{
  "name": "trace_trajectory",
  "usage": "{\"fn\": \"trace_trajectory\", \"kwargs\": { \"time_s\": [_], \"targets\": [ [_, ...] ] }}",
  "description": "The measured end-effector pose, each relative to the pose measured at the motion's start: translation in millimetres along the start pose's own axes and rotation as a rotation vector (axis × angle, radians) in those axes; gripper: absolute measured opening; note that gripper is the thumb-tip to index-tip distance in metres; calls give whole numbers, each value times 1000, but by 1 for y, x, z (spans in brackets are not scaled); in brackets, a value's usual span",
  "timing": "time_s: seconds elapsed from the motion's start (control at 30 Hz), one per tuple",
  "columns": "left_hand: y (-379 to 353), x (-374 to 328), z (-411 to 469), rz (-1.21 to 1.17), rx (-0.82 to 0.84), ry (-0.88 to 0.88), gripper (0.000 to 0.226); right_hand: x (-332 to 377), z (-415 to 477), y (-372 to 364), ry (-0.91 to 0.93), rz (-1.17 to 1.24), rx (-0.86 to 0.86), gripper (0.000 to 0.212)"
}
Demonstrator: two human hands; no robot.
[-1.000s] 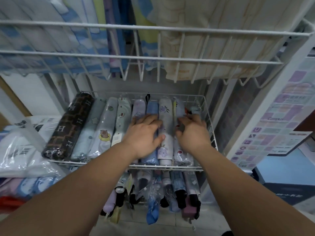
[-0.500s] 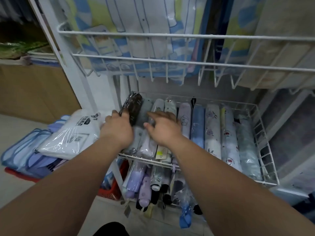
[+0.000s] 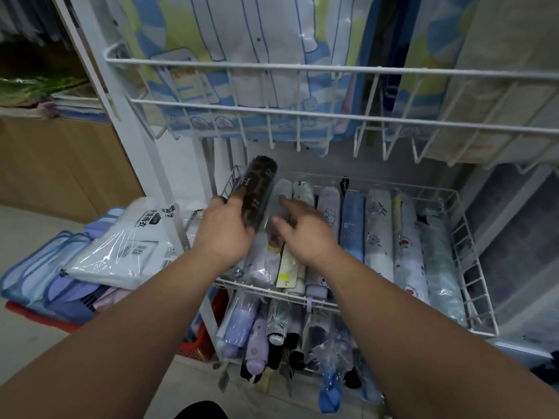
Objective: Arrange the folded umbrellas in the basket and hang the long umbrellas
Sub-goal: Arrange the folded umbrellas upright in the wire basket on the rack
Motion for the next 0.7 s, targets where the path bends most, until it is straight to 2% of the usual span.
{"fn": "trace_trajectory", "kwargs": {
  "time_s": [0.07, 0.17, 0.3, 0.4, 0.57, 0.7],
  "targets": [
    [-4, -22, -2, -235, 22, -73, 57, -8, -10, 25, 11, 147, -113, 53],
    [-24, -60, 3, -597, 110, -198, 57, -30, -22, 44, -34, 438, -137, 50],
    [-61, -112, 3, -835, 248, -299, 55, -67, -51, 78, -87, 634, -317, 48],
    [-94, -143, 1, -893, 354, -327, 57, -99, -76, 98, -156, 663, -387, 52],
    [-140, -183, -3, -857, 474, -335, 66, -144, -112, 121, -232, 699, -414, 55],
    [-171, -214, -6, -806, 585, -378, 70, -166, -135, 143, -261, 591, -427, 57]
  ]
}}
Point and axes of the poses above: each hand's wrist, its own z-axis towards the middle knuckle, its own y-axis out of the back of the hand, x = y × z, the point moved 9 cm from there along z, towards the middle knuckle, and after that the axes turned 13 degrees about x, right-handed, at the moved point
